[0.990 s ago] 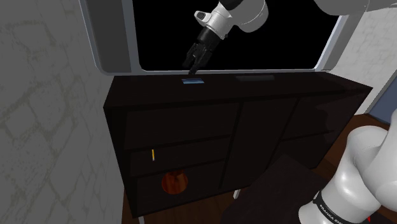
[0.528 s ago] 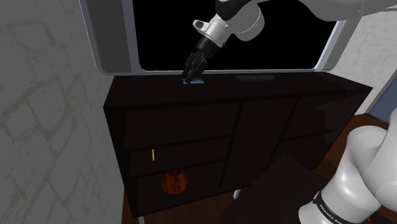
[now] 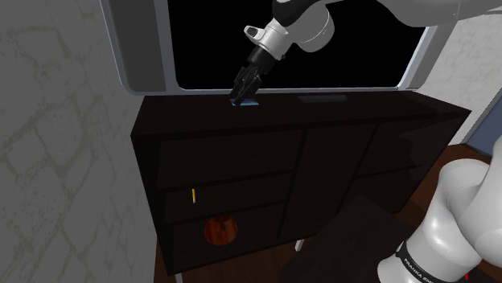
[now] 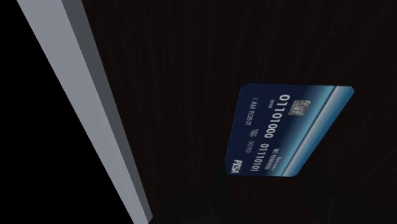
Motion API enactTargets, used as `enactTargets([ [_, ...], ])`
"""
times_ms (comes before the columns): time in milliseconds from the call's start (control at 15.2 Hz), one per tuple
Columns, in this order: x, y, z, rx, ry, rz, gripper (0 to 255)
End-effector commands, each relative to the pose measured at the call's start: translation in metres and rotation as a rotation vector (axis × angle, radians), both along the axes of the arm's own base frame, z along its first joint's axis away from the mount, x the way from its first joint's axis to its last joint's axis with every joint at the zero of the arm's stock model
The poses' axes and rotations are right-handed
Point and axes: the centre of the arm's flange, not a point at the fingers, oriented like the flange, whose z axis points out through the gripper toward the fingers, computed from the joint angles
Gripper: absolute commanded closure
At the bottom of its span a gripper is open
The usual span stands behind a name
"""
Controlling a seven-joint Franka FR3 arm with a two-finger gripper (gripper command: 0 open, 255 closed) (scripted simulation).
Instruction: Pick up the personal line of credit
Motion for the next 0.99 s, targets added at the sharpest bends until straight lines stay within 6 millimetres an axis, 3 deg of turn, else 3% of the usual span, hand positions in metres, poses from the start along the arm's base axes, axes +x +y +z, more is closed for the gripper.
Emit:
enactTargets([
  [0, 0.000, 0.000, 0.000, 0.000, 0.000, 0.000, 255],
  [924, 0.000, 0.000, 0.074, 0.000, 0.000, 0.000, 255],
])
